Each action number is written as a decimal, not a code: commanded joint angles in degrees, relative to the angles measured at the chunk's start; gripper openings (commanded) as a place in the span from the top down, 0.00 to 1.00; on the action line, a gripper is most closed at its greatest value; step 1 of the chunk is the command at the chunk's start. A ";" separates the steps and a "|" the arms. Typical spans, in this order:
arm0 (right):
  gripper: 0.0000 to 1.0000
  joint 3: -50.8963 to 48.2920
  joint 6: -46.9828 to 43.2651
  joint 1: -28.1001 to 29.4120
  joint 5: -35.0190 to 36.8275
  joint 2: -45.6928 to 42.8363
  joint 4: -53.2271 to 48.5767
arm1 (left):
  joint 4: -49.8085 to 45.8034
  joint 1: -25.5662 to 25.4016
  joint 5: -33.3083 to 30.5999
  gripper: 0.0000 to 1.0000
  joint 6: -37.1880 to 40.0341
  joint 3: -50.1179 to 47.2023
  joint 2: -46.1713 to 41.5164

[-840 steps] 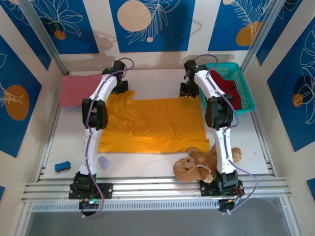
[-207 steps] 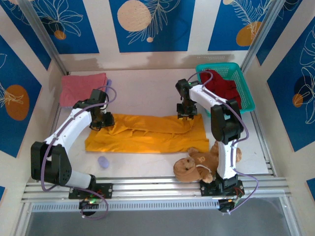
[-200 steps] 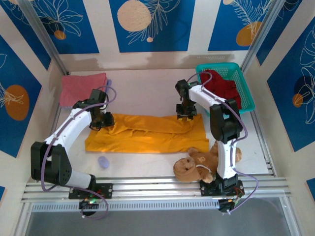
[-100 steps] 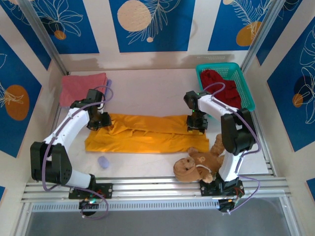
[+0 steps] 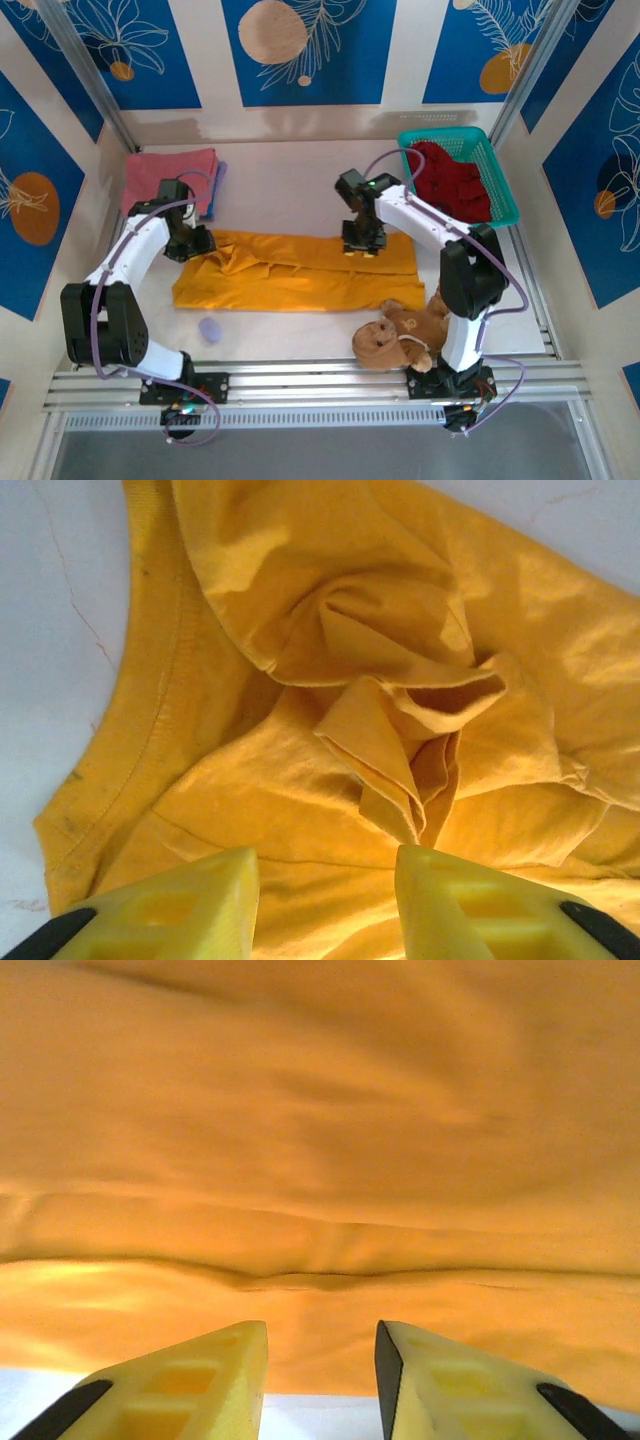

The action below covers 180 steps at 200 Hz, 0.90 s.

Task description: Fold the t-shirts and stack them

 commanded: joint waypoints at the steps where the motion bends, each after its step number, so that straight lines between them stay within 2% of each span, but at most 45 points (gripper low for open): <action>1: 0.64 4.68 3.90 3.71 -8.34 5.59 1.97 | 0.07 0.89 5.86 0.59 1.79 2.14 2.72; 42: 0.65 13.80 6.19 7.59 -18.05 13.49 7.04 | 2.15 1.29 8.93 0.61 2.82 4.29 9.31; 55: 0.65 16.46 6.37 7.92 -18.80 15.31 6.47 | 0.61 1.29 9.83 0.67 3.61 5.79 11.72; 75: 0.65 18.26 6.29 7.88 -18.49 16.20 5.30 | -1.28 1.11 8.76 0.68 3.87 5.56 13.01; 85: 0.66 18.18 6.28 7.63 -18.11 15.93 5.22 | -0.67 1.12 8.80 0.76 3.55 4.35 12.42; 98: 0.66 17.84 6.20 7.21 -18.11 15.47 5.20 | 0.01 1.11 8.26 0.91 3.44 2.84 11.10; 110: 0.66 17.43 6.03 6.92 -18.31 15.02 5.35 | -0.49 1.11 7.83 1.00 3.59 2.37 9.86; 148: 0.66 17.06 5.75 7.24 -21.55 14.93 8.41 | -4.23 1.03 7.79 1.00 2.78 0.55 5.10; 180: 0.66 24.41 2.69 10.08 -21.64 19.95 8.83 | -4.27 1.02 14.41 1.00 -0.13 -4.55 2.20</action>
